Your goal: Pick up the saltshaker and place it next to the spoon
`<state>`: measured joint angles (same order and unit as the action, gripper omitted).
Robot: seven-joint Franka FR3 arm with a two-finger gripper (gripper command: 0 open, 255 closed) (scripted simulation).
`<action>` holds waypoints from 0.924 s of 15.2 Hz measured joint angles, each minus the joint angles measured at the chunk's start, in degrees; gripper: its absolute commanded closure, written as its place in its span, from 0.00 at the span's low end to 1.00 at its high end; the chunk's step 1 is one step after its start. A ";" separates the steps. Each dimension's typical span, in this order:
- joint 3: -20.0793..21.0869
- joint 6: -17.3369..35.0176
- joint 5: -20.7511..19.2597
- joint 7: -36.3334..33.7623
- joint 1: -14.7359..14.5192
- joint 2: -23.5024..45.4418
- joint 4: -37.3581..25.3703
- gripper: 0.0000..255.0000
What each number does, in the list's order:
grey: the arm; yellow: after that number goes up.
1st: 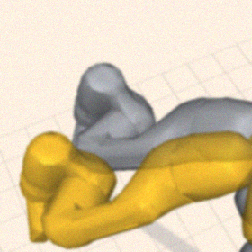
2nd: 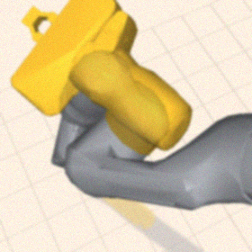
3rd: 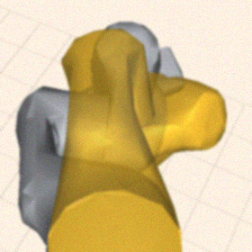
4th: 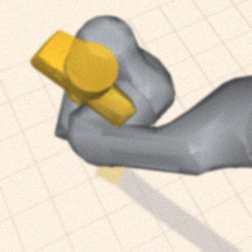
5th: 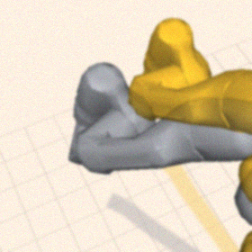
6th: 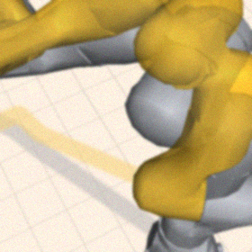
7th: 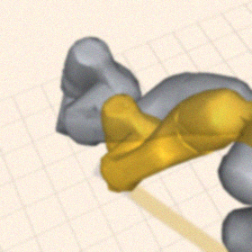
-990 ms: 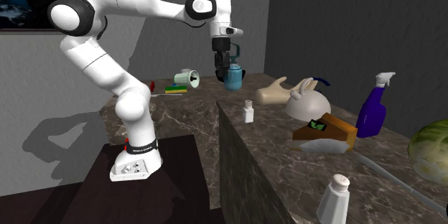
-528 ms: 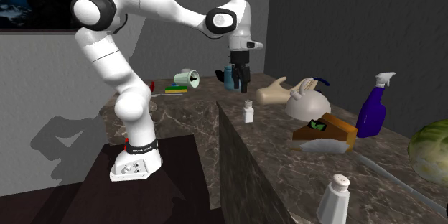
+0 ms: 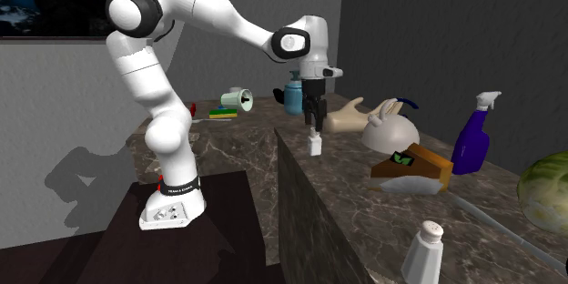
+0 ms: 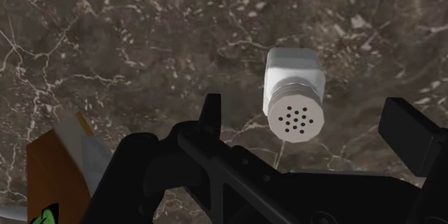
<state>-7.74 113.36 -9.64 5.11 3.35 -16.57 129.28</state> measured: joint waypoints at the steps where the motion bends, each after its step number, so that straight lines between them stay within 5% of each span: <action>1: -0.15 0.79 -0.07 0.08 0.09 0.21 0.56 0.00; 8: -0.20 1.99 -0.13 -0.04 0.11 0.56 1.38 0.00; 9: -0.20 1.99 -0.13 -0.04 0.11 0.56 1.38 1.00; 14: -0.19 1.98 -0.12 -0.04 0.09 0.54 1.37 1.00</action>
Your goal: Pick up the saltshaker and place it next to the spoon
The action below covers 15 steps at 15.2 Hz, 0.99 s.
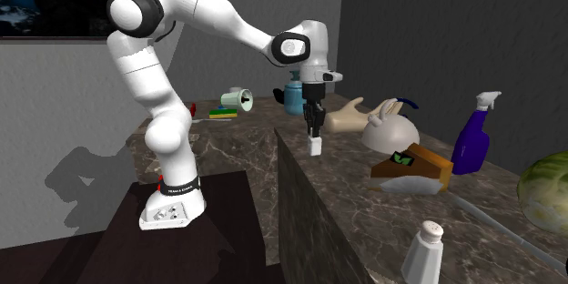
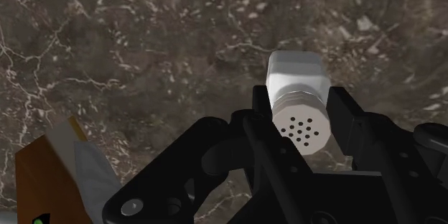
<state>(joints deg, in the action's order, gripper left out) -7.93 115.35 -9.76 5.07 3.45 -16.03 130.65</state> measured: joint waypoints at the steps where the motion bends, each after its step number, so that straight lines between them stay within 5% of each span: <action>1: 0.00 0.00 0.00 0.00 0.00 0.01 0.00 1.00; 15: 0.28 -7.09 0.34 0.79 -0.10 -1.51 -5.63 1.00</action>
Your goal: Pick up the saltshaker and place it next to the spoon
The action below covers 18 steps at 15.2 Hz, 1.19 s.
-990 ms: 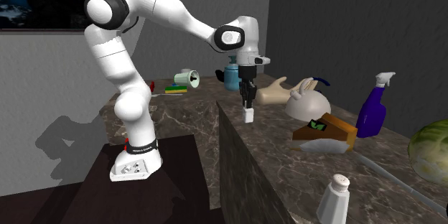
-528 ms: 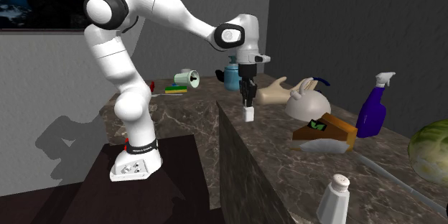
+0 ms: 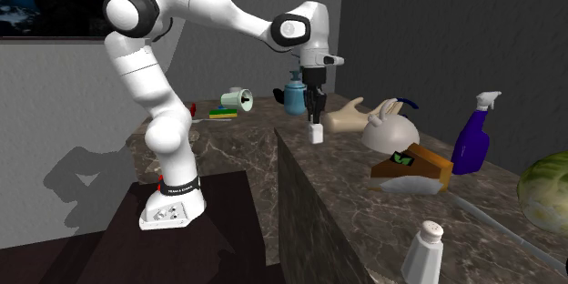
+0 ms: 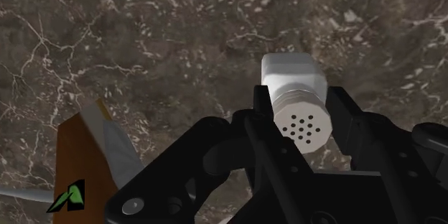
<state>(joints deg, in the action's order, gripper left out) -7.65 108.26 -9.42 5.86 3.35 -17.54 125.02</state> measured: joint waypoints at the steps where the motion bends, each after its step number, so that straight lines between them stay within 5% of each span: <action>1: 0.09 -0.77 0.05 0.00 -0.05 -0.08 -0.67 1.00; 18: 0.62 -13.73 0.68 1.39 -0.31 0.51 -14.28 1.00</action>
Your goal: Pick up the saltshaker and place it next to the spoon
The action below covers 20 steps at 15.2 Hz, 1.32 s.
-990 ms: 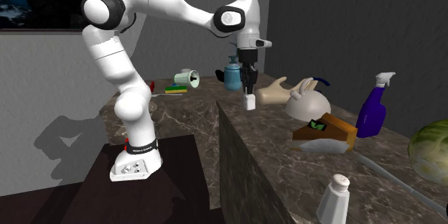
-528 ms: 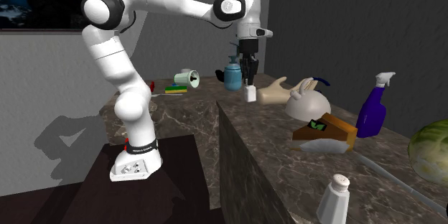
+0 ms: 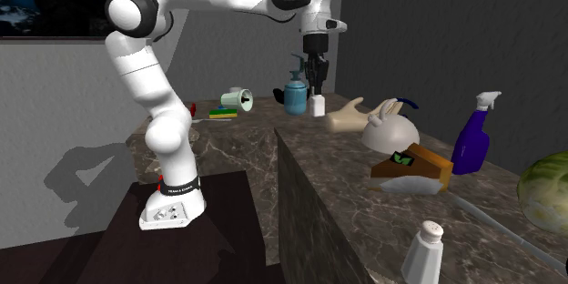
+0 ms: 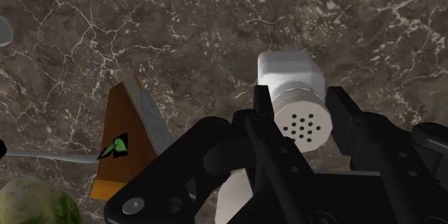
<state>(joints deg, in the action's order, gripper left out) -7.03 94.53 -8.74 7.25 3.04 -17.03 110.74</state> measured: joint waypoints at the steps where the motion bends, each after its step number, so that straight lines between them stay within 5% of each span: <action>1: 0.02 -0.74 0.04 0.10 -0.01 0.21 -0.95 1.00; 5: 0.40 -3.08 0.13 -0.12 -0.19 -0.15 -2.87 1.00; 20: 12.48 -9.40 5.52 -15.35 -5.33 -21.14 13.55 1.00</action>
<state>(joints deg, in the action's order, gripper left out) 5.45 85.13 -3.22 -8.10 -2.29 -38.17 124.29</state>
